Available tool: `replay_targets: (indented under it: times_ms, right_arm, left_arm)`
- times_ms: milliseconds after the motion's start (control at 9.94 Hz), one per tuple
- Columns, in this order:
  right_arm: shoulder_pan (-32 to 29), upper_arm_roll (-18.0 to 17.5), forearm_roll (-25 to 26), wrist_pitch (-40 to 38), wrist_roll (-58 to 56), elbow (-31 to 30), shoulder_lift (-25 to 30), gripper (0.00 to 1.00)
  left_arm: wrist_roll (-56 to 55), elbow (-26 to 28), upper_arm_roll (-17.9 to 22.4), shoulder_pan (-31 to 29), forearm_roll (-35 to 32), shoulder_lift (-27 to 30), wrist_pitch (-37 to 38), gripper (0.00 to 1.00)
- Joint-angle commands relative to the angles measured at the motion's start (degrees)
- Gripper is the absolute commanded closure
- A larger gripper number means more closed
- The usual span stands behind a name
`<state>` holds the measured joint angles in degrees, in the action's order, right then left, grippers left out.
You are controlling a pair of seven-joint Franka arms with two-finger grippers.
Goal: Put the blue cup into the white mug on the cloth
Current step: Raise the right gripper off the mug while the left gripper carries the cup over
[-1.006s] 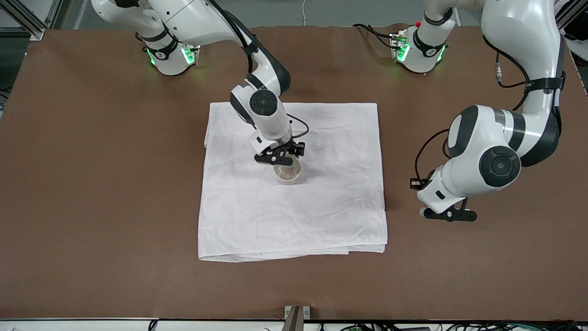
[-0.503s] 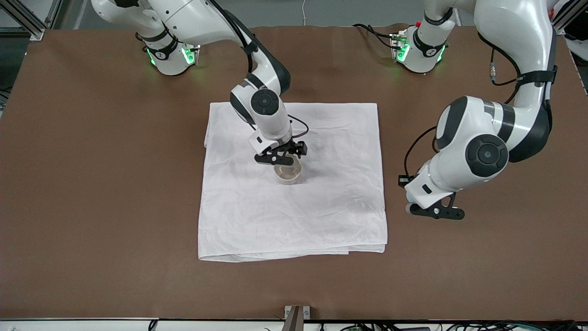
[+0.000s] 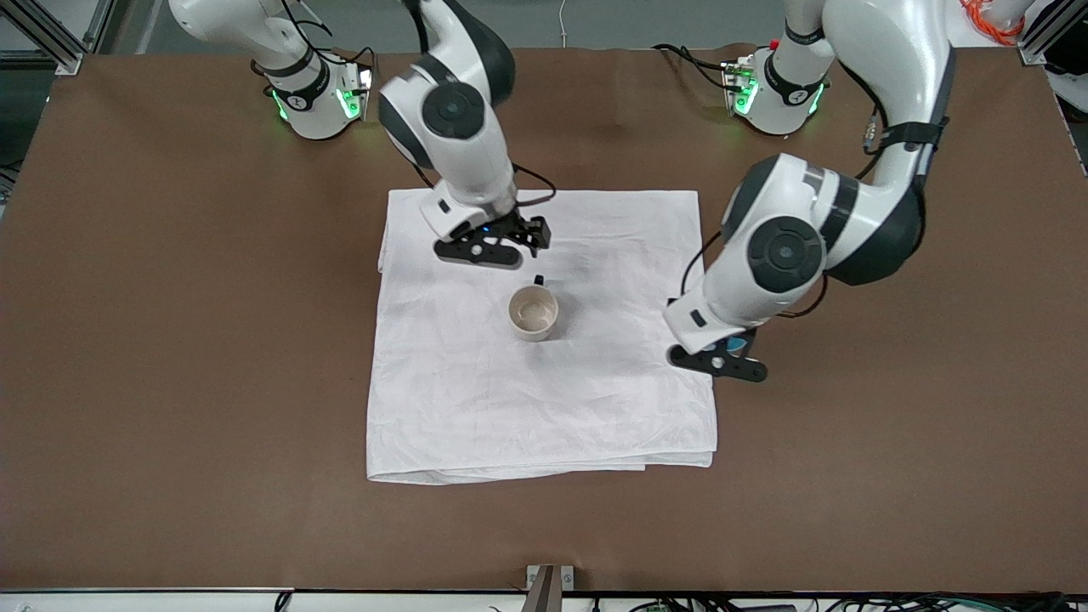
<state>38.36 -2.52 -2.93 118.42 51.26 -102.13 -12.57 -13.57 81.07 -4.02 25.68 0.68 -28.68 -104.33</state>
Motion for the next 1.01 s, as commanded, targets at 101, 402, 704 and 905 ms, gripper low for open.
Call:
replay_targets:
  times_ms: [101,402,704,905]
  right_arm:
    - [-13.80,-0.65,0.38,-9.58,-13.60,-4.48,13.07,0.00]
    - [-26.10,-0.47,0.38,-16.01,-32.21,-3.08,16.16,0.00]
    - [-35.96,-0.47,0.38,-19.81,-47.44,-0.88,18.00,0.00]
    - [-39.23,-0.38,0.03,-24.00,-49.94,4.01,18.19,0.00]
  left_arm:
    - [-1.02,-8.89,-0.11,6.46,1.43,-7.42,1.15,1.00]
    - [-0.58,-12.69,-0.38,13.33,1.43,-10.96,1.06,1.00]
    - [-0.05,-12.87,0.15,17.72,1.17,-11.40,0.53,1.00]
    - [1.96,-12.87,0.59,19.66,0.82,-11.40,0.10,1.00]
